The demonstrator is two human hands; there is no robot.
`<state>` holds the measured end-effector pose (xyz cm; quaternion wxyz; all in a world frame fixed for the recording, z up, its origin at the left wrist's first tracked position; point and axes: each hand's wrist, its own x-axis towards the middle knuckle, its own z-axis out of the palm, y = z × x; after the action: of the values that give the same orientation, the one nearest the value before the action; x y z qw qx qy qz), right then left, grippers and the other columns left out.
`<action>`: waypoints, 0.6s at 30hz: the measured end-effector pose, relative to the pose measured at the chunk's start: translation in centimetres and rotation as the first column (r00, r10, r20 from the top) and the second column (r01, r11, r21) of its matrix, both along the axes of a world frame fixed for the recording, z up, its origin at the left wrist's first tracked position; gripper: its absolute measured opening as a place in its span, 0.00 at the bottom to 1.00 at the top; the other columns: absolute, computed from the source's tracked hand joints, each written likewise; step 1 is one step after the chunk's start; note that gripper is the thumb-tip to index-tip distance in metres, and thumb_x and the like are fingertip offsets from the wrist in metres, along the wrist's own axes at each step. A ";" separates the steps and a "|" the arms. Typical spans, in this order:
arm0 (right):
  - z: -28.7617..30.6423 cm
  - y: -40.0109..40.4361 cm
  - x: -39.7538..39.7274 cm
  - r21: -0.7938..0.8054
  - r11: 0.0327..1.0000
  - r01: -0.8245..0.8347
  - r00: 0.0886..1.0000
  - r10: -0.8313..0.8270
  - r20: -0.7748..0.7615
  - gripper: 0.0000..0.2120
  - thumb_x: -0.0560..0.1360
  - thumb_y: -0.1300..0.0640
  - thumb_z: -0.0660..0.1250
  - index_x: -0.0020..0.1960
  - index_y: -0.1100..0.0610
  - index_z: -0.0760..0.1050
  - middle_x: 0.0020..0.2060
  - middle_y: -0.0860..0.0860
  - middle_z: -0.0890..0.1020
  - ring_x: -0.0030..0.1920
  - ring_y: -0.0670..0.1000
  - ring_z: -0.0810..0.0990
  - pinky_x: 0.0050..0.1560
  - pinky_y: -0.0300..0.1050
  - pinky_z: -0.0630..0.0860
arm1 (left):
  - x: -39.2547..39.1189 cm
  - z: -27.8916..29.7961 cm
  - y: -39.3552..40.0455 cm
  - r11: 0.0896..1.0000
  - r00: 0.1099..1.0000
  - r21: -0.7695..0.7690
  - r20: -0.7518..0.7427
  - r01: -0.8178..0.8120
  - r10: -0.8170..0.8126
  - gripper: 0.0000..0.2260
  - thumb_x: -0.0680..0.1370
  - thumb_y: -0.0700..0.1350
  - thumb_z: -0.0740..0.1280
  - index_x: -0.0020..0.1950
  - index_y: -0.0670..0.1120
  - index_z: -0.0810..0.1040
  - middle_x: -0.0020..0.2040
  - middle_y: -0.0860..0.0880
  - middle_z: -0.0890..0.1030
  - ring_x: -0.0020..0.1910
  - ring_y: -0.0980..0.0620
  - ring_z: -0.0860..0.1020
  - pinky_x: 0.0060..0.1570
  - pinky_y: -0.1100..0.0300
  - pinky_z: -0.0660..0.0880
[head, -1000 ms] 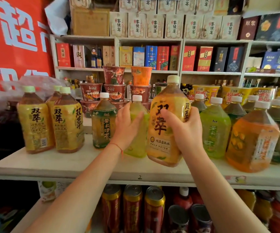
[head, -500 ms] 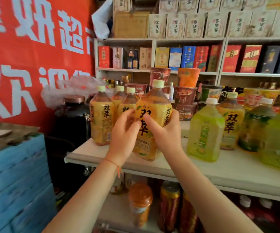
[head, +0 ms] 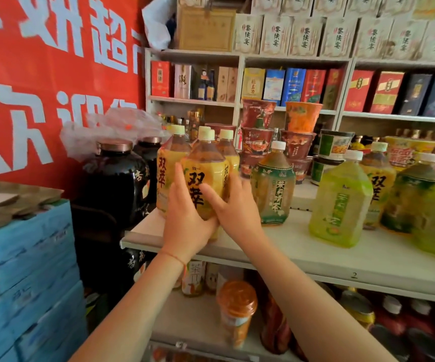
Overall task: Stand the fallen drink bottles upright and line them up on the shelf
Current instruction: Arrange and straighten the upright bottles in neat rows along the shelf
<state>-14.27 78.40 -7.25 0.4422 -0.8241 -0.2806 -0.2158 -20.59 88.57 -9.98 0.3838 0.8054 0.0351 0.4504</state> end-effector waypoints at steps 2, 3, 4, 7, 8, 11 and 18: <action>-0.2 -0.6 -0.2 -0.087 0.996 0.005 1.000 -0.003 0.017 0.35 0.75 0.29 0.58 0.74 0.50 0.66 0.61 0.51 0.74 0.56 0.53 0.78 0.47 0.47 0.76 | 0.1 0.0 0.0 0.999 0.999 -0.013 0.029 -0.034 0.034 0.54 0.72 0.52 0.78 0.83 0.48 0.41 0.81 0.44 0.55 0.79 0.48 0.57 0.73 0.52 0.63; -0.2 -1.1 -0.2 -0.092 0.996 0.013 0.999 -0.009 0.036 0.33 0.76 0.30 0.56 0.72 0.50 0.68 0.59 0.50 0.76 0.54 0.51 0.78 0.46 0.48 0.76 | 0.1 0.0 -0.3 0.998 0.997 0.002 0.035 -0.062 0.062 0.53 0.72 0.52 0.78 0.83 0.45 0.43 0.81 0.42 0.55 0.80 0.45 0.56 0.75 0.48 0.63; -0.1 -1.8 -0.2 -0.062 0.998 0.023 0.998 -0.020 0.058 0.30 0.78 0.32 0.56 0.70 0.50 0.70 0.57 0.49 0.76 0.51 0.48 0.78 0.46 0.48 0.76 | 0.1 0.1 -0.8 0.992 0.992 0.053 0.061 -0.111 0.108 0.50 0.73 0.50 0.78 0.82 0.43 0.47 0.81 0.39 0.54 0.80 0.42 0.55 0.76 0.43 0.62; 1.0 -4.6 0.3 0.127 0.986 0.109 0.982 -0.127 0.143 0.16 0.81 0.43 0.61 0.62 0.52 0.72 0.52 0.47 0.75 0.45 0.43 0.74 0.42 0.45 0.71 | 0.0 0.7 -3.3 0.936 0.925 0.247 0.345 -0.251 0.157 0.32 0.76 0.42 0.72 0.76 0.37 0.64 0.77 0.34 0.61 0.78 0.36 0.59 0.76 0.40 0.61; 1.6 -5.8 0.7 0.184 0.971 0.154 0.965 -0.188 0.182 0.13 0.80 0.48 0.63 0.61 0.53 0.72 0.52 0.48 0.73 0.45 0.45 0.74 0.42 0.45 0.72 | 0.3 1.2 -4.4 0.936 0.910 0.274 0.402 -0.221 0.097 0.26 0.76 0.41 0.69 0.73 0.37 0.69 0.74 0.35 0.67 0.76 0.37 0.64 0.75 0.43 0.63; 3.3 -10.5 2.3 0.298 0.904 0.305 0.883 -0.386 0.267 0.14 0.76 0.58 0.67 0.61 0.59 0.71 0.54 0.53 0.72 0.52 0.54 0.73 0.49 0.51 0.74 | 1.8 3.0 -7.9 0.943 0.957 0.332 0.271 0.008 -0.103 0.16 0.77 0.43 0.65 0.64 0.40 0.76 0.63 0.44 0.76 0.66 0.47 0.73 0.69 0.53 0.70; 3.8 -21.5 7.0 0.337 0.812 0.477 0.868 -0.496 -0.033 0.16 0.79 0.57 0.61 0.66 0.60 0.69 0.63 0.58 0.73 0.63 0.59 0.69 0.63 0.54 0.67 | 7.8 4.5 -17.7 0.920 0.962 0.280 -0.072 0.273 -0.264 0.29 0.76 0.43 0.71 0.75 0.44 0.66 0.71 0.45 0.69 0.70 0.48 0.67 0.72 0.55 0.64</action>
<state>-7.26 56.88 -3.49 0.4974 -0.7745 -0.0323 -0.3894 -12.80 70.84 -5.43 0.3201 0.8570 -0.1350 0.3806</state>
